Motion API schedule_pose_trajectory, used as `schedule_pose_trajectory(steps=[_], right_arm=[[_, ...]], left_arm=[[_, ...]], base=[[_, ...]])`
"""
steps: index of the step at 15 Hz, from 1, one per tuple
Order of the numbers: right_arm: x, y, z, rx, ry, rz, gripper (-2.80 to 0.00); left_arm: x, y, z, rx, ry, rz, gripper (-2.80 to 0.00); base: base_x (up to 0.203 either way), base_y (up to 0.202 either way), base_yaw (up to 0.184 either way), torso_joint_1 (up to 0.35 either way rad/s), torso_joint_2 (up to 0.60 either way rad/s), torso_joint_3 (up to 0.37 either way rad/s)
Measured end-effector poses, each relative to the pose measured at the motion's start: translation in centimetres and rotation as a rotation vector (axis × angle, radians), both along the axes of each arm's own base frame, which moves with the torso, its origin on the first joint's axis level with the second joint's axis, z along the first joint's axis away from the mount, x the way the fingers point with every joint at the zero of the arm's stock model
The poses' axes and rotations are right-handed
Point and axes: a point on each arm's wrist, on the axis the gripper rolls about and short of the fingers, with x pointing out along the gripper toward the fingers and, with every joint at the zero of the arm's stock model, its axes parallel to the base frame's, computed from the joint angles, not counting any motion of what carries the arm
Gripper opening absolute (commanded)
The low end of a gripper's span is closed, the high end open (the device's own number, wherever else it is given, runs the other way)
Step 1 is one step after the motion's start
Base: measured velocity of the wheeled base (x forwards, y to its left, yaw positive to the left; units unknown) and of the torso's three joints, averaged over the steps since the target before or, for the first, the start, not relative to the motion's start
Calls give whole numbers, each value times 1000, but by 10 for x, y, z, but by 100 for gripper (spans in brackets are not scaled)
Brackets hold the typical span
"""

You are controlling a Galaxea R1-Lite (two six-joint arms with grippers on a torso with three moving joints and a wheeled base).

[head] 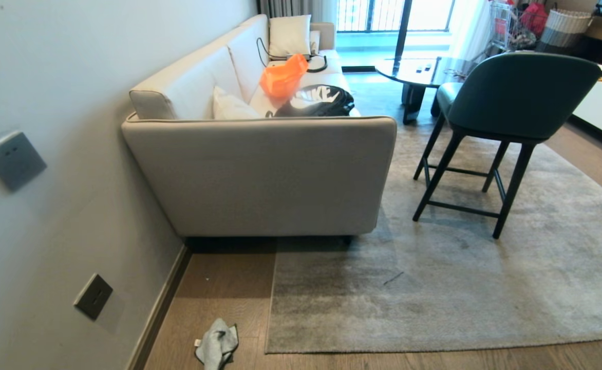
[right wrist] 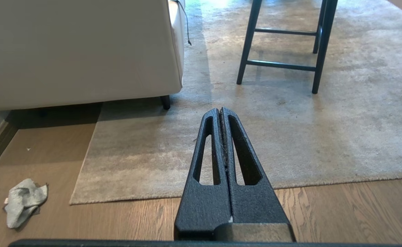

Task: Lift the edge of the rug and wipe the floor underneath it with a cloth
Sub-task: Pick up the rag

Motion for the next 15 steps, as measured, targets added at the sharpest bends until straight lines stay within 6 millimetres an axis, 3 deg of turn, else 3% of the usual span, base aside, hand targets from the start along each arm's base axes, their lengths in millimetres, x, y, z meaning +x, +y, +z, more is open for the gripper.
schedule_pose_trajectory(steps=[15], right_arm=[[0,0,0,0,-1,0,-280]], left_arm=[[0,0,0,2,-3,0,-280]], base=[[0,0,0,2,8,9]])
